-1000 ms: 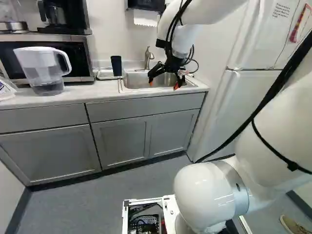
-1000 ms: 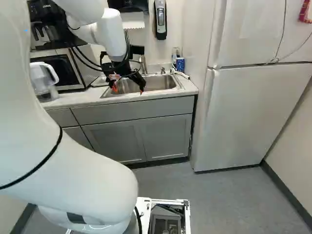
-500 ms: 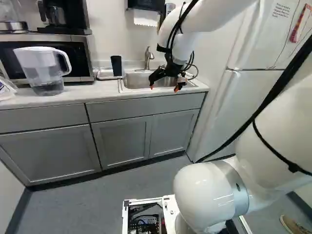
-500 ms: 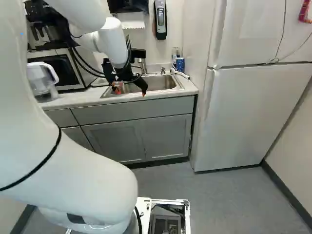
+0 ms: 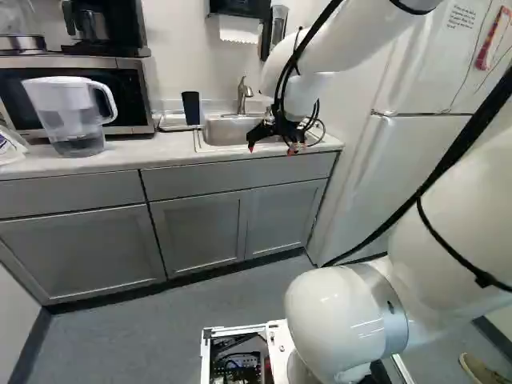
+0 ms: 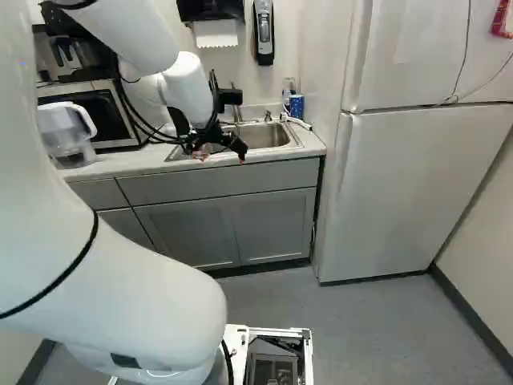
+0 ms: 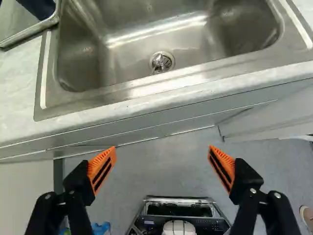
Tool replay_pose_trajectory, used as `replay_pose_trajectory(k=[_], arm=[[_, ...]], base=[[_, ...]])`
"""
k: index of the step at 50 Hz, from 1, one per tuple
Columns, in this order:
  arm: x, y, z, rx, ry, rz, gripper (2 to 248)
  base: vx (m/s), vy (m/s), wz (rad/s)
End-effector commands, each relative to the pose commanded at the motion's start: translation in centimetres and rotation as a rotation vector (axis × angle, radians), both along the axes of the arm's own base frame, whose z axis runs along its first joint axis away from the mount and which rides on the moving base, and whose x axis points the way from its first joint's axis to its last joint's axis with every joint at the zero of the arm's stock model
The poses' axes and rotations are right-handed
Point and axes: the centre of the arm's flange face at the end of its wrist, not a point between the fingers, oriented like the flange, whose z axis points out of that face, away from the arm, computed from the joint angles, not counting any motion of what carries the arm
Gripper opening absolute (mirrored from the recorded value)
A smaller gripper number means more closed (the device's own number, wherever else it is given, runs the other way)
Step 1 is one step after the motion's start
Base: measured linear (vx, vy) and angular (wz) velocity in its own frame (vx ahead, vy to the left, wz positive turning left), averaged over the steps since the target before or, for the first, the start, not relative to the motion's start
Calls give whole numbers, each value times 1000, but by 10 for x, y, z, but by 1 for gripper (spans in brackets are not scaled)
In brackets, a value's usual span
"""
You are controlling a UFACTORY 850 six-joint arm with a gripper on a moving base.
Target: Rinse the cup and place it in the tray
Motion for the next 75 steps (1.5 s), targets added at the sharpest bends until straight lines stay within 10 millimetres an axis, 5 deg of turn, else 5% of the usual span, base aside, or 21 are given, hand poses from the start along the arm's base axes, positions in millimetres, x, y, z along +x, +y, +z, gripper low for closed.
replay_pose_trajectory(k=[75], arm=[[-83,-19,-137,-85,-446,-23,247]], base=[[0,0,0]])
